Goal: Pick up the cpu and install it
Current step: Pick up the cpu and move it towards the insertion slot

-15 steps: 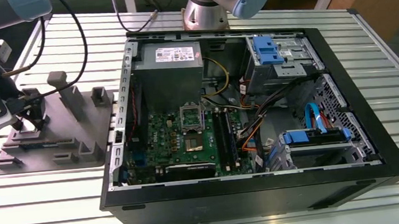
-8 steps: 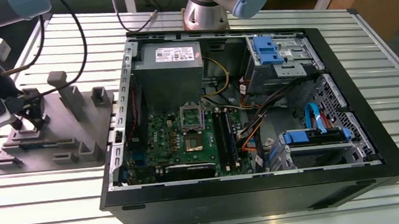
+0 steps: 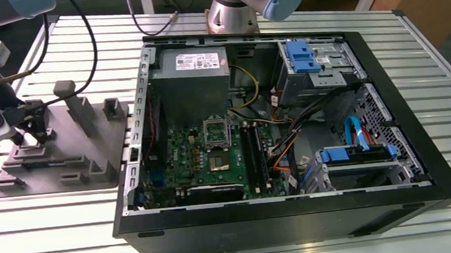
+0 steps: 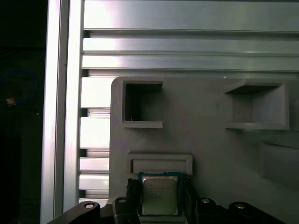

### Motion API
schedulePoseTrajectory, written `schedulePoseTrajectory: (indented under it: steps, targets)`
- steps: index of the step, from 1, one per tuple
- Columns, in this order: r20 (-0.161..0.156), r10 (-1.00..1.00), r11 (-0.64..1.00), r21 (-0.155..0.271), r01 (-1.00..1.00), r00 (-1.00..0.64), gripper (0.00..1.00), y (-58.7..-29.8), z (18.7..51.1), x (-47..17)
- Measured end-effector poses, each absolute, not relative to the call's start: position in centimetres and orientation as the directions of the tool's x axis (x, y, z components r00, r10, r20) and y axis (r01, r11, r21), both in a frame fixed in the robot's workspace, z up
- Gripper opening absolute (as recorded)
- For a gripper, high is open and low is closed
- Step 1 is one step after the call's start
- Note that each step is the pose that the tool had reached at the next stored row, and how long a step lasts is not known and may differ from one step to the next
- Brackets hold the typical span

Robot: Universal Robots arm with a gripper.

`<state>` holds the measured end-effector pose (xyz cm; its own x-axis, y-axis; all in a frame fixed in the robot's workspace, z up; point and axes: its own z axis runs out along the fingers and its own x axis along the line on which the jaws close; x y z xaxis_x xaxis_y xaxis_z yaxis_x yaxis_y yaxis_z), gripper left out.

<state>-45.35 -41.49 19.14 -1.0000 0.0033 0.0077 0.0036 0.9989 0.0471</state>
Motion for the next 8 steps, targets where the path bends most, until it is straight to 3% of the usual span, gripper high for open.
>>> schedulePoseTrajectory:
  steps: [8]
  targets:
    - [0.008, 0.003, 0.999, 0.047, 0.004, -1.000, 0.47, -41.49, 19.28, -45.36]
